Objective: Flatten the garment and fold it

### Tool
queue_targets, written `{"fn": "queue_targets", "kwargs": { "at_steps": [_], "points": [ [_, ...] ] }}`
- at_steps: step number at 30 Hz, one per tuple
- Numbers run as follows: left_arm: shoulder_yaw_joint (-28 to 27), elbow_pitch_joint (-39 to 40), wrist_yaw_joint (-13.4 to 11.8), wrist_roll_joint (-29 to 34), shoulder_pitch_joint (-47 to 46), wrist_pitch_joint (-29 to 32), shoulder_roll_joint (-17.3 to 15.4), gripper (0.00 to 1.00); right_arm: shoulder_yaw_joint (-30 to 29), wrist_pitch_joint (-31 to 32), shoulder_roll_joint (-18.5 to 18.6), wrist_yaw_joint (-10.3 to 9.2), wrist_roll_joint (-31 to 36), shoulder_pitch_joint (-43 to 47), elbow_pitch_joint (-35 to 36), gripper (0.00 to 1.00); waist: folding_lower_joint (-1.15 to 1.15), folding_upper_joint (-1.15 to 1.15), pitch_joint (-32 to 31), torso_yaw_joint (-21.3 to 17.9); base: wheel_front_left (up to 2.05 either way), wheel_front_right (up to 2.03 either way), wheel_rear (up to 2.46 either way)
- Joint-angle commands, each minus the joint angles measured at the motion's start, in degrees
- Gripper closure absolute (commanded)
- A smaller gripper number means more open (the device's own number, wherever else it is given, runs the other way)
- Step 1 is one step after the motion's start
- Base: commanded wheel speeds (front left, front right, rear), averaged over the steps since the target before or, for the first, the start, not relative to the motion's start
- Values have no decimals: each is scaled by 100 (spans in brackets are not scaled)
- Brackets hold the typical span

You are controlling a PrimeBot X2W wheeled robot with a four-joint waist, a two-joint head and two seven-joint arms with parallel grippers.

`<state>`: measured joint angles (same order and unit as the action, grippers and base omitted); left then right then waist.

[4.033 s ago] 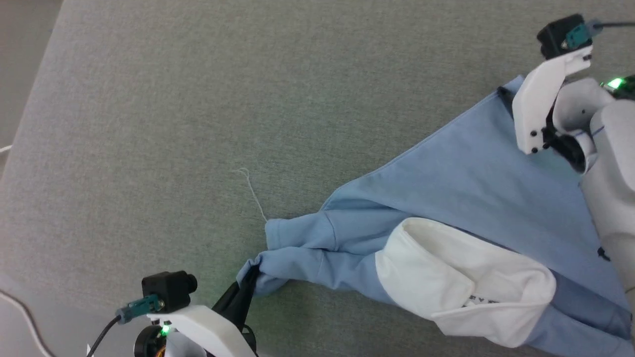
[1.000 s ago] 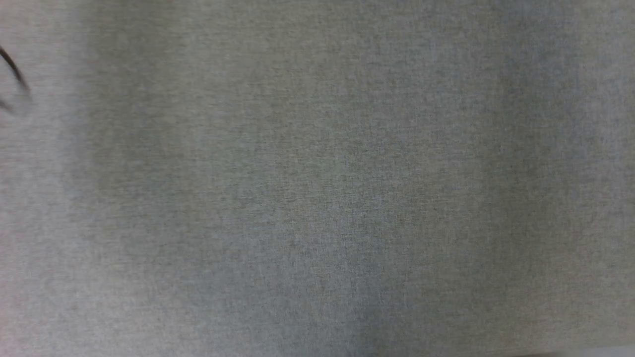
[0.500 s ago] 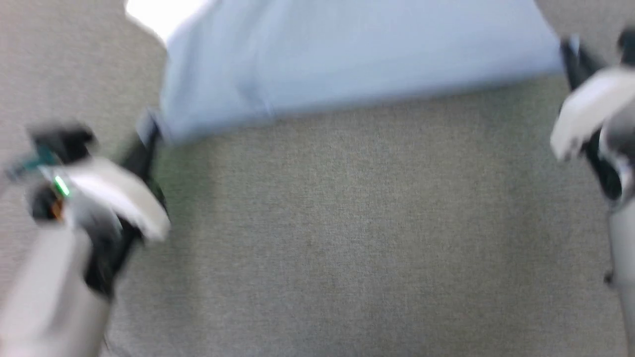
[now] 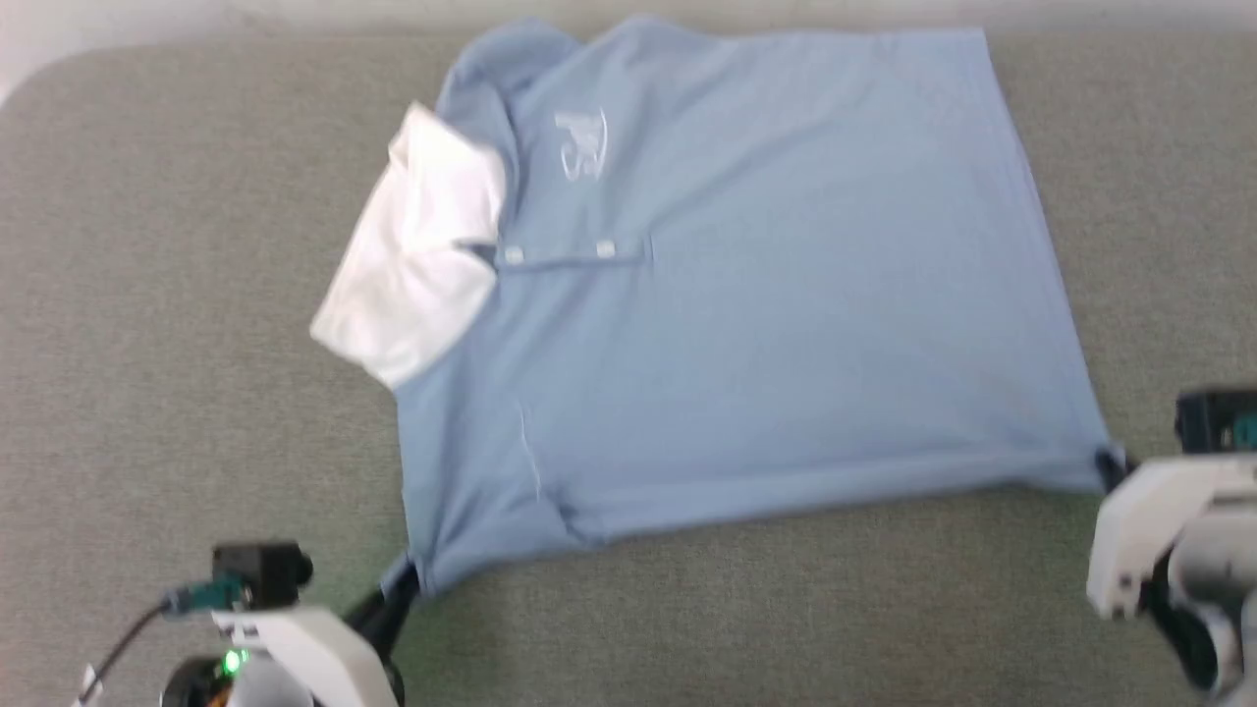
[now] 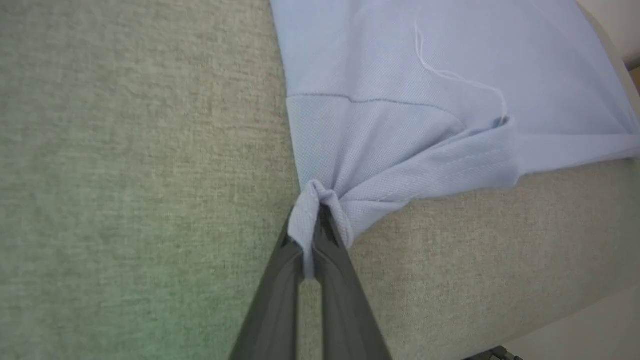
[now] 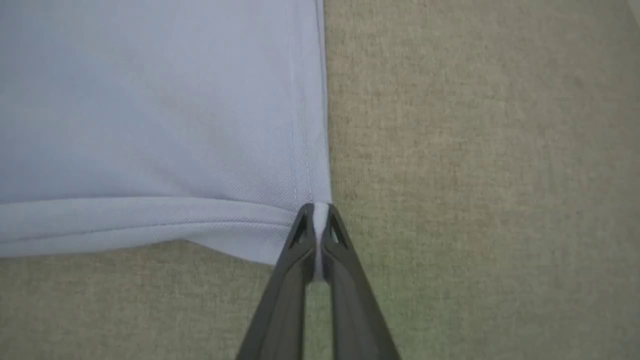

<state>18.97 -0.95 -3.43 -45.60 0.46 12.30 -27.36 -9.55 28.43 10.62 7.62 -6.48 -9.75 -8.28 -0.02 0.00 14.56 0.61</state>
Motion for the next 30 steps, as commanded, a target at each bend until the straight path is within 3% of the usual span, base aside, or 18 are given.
{"fn": "queue_targets", "kwargs": {
  "at_steps": [1,9,15,22,30],
  "points": [
    [41,26,-54,-15,165,55,-57,100,-76,86,-78,-13,13,194,109,100,2,0,-127,53,0,0,0],
    [124,351,-291,40,939,53,-177,100,-462,339,-485,-13,105,1261,818,100,2,0,-256,3,0,0,0],
    [135,521,-393,566,908,-880,43,100,-393,-809,-639,-13,-132,1504,718,100,2,0,-276,-20,0,0,0],
    [34,357,-648,1371,205,-2136,333,100,-146,-2077,-582,-13,13,1182,603,100,2,0,-240,-90,0,0,0],
    [90,11,-497,1816,-1061,-2259,241,100,211,-2232,-301,-13,161,321,611,100,2,0,87,-185,0,0,0]
  ]
}}
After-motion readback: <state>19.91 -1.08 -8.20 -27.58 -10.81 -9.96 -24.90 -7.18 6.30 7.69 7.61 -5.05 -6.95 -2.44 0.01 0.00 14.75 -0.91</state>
